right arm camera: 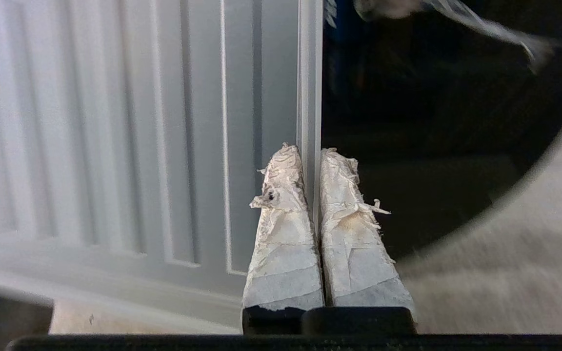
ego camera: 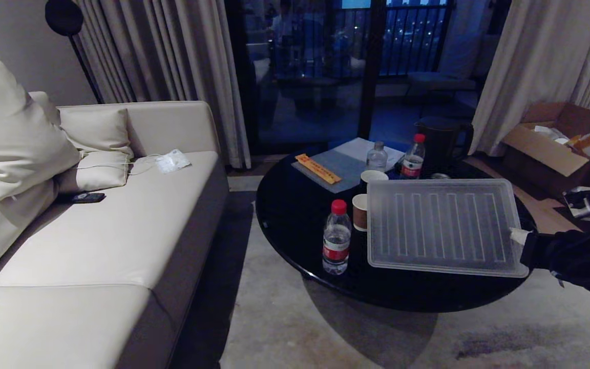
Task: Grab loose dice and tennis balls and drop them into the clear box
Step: Close the lid
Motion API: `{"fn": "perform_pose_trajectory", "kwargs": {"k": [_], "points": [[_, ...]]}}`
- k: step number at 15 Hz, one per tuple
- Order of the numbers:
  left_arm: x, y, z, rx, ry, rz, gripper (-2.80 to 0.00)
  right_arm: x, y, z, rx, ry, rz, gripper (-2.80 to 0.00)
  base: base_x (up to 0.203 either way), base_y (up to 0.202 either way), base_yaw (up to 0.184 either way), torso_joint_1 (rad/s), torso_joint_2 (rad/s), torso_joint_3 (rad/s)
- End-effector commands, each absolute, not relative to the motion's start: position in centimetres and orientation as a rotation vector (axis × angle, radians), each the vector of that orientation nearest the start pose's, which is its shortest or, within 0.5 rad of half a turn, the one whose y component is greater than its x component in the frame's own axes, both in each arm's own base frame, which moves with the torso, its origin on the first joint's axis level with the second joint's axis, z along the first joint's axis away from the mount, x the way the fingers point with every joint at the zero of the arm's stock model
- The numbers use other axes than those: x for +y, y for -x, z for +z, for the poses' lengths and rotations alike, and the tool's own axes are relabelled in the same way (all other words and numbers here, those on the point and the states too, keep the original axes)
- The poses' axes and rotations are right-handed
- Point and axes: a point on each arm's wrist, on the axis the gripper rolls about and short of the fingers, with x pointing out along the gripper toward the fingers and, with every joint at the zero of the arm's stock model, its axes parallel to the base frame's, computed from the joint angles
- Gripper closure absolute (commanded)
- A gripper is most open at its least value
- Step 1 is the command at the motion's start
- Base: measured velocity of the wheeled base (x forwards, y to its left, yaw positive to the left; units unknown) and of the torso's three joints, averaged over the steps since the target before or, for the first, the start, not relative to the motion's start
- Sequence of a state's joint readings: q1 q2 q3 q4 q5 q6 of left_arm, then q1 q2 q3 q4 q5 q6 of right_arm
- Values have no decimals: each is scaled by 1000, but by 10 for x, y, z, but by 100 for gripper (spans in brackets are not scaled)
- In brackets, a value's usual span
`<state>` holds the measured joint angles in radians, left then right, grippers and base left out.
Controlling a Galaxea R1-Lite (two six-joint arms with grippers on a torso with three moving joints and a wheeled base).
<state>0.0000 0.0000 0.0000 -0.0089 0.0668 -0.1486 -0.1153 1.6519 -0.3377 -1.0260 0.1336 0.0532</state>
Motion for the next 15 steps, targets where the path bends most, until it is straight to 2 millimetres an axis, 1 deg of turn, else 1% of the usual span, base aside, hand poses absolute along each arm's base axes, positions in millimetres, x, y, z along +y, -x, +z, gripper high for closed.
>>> {"fn": "perform_pose_trajectory", "kwargs": {"k": [1,15], "points": [[2,23,76,-13,151,67,0,-25,-238,121,277,-88,11,0,-180,0,-3,4,-1,4],[1,23,76,-14,152,65,0,-22,-234,118,295,-89,20,0,-184,0,-1,2,3,3]]}}
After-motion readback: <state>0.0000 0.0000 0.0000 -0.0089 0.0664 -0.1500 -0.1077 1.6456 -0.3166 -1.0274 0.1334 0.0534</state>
